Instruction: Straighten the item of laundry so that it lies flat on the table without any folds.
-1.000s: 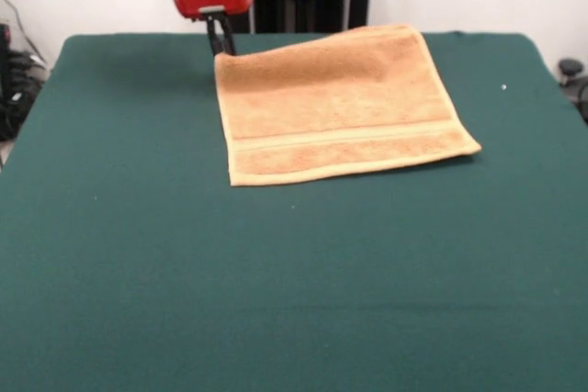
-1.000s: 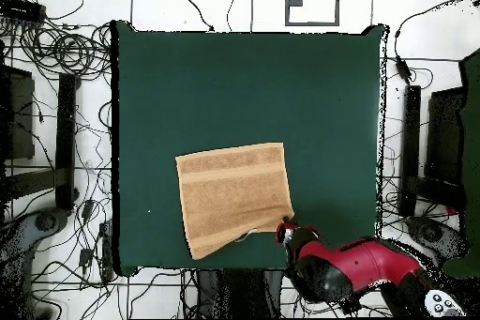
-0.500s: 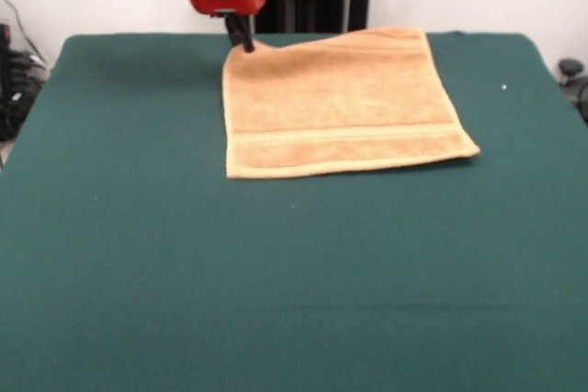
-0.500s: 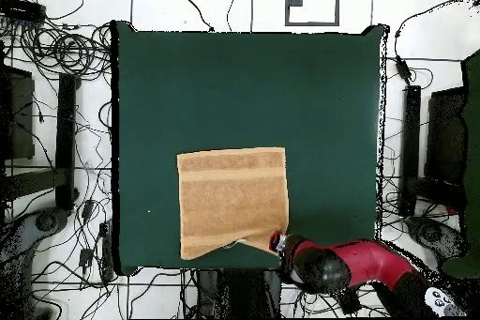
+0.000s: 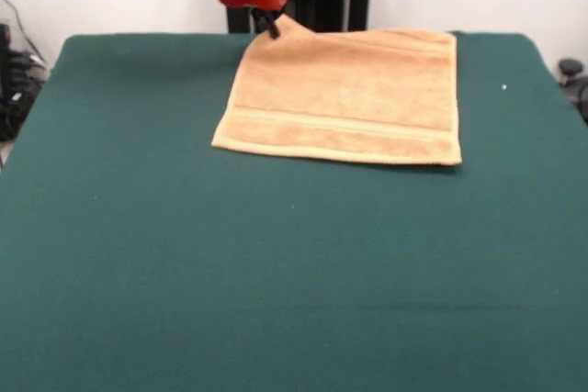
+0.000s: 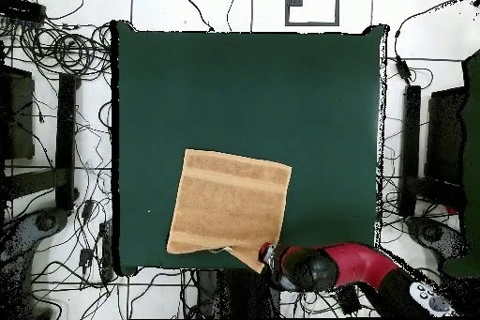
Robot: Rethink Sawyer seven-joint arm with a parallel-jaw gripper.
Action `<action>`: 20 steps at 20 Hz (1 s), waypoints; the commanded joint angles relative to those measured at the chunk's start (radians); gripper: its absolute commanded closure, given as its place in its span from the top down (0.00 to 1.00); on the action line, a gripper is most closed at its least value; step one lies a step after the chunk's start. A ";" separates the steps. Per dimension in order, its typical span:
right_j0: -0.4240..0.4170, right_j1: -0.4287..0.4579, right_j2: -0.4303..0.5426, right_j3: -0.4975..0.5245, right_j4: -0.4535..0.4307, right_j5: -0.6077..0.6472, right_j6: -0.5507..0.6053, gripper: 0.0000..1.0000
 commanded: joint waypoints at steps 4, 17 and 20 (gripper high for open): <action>0.122 0.010 -0.093 -0.087 0.084 0.048 0.069 0.00; -0.095 0.065 0.159 -0.128 -0.115 0.164 -0.627 0.00; -0.122 0.065 0.228 -0.124 -0.212 0.095 -0.731 0.00</action>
